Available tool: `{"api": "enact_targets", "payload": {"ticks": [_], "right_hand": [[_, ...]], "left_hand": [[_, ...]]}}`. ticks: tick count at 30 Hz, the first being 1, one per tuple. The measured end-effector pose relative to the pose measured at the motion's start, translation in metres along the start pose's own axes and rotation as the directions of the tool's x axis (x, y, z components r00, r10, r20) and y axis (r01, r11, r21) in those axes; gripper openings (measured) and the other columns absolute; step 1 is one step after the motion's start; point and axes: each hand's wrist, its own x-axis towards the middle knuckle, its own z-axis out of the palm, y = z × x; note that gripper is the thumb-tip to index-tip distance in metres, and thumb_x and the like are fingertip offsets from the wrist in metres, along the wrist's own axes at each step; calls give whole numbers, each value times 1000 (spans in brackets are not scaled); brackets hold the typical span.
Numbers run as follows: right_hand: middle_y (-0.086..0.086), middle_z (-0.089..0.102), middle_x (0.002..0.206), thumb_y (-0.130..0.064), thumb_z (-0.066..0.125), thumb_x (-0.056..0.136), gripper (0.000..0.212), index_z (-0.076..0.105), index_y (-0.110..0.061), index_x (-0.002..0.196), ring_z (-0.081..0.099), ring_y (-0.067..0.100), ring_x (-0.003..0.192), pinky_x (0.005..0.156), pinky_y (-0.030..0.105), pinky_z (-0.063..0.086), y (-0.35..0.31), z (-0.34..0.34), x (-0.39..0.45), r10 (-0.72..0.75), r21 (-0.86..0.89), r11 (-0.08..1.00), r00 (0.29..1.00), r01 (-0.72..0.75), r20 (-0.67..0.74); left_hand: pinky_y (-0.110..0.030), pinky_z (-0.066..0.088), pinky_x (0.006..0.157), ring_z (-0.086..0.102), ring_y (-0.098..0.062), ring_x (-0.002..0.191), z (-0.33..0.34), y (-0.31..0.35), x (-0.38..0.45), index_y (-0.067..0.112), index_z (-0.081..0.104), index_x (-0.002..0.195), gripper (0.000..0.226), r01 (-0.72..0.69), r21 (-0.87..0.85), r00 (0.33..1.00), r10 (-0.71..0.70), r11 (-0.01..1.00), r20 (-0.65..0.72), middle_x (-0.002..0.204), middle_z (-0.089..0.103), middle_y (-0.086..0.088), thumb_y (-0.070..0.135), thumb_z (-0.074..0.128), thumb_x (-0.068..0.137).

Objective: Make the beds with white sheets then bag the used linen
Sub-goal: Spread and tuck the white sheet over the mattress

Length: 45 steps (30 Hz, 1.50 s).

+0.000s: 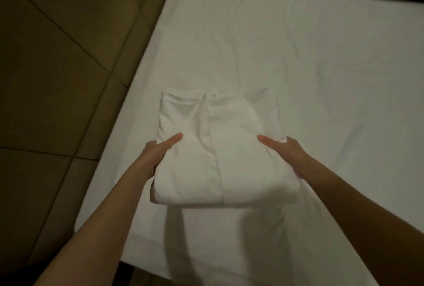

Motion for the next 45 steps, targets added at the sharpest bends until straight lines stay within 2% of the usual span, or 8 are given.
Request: {"api": "enact_targets", "payload": {"ticks": [4,8,12,19,27,37,41,45], "right_hand": [[10,68,113,-46,79,71,70,60,-4,123,65,22,90,73,28,49,-48,-47,-90,-54,46,997,998,54,-17],[9,67,108,-51,74,74,72,55,-6,127,64,22,92,76,32,48,-106,-105,-184,-127,43,991,991,125,52],[7,68,106,-52,70,75,69,56,-7,126,64,22,92,66,31,47,-141,-156,-268,-235,47,971,970,233,58],[5,67,102,-42,71,74,55,54,-10,116,63,21,91,67,33,48,-154,-230,-362,-392,33,920,918,390,59],[11,69,114,-41,76,63,68,61,-9,121,65,30,104,94,44,49,-132,-264,-388,-456,149,876,888,459,-57],[2,67,95,-37,62,89,27,58,-16,104,64,18,83,63,30,46,-96,-242,-424,-470,274,797,838,538,-278],[-1,64,86,-40,64,88,29,55,-14,98,61,16,77,59,29,43,-70,-238,-454,-412,262,795,804,547,-429],[2,66,92,-42,68,85,40,58,-11,107,63,21,83,63,31,46,-24,-248,-483,-311,299,799,785,521,-536]], "left_hand": [[-30,50,68,67,-23,90,-4,60,-103,5,59,120,75,-125,30,990,123,992,71,99,71,-6,49,83,65],[-34,52,77,69,-25,96,-7,111,-199,7,63,119,116,-256,53,957,245,965,157,102,74,-5,65,89,22],[-40,51,91,68,-26,100,3,145,-293,12,67,110,106,-384,16,905,373,923,205,104,74,-4,60,92,18],[-38,52,84,66,-27,102,37,166,-408,11,62,118,73,-521,41,836,500,853,225,111,71,-7,46,79,57],[-32,49,68,65,-23,93,67,157,-439,10,58,120,43,-573,39,804,552,819,221,107,68,-6,28,71,83],[-33,50,70,67,-24,94,63,181,-429,15,61,117,36,-635,14,711,577,772,403,103,72,-5,31,68,86],[-25,51,53,69,-10,54,83,182,-437,17,61,90,7,-674,-21,640,599,738,481,62,72,4,22,59,94],[-30,48,67,71,-12,64,122,166,-448,13,63,110,22,-662,-33,572,534,749,623,75,75,1,27,56,95]]}}
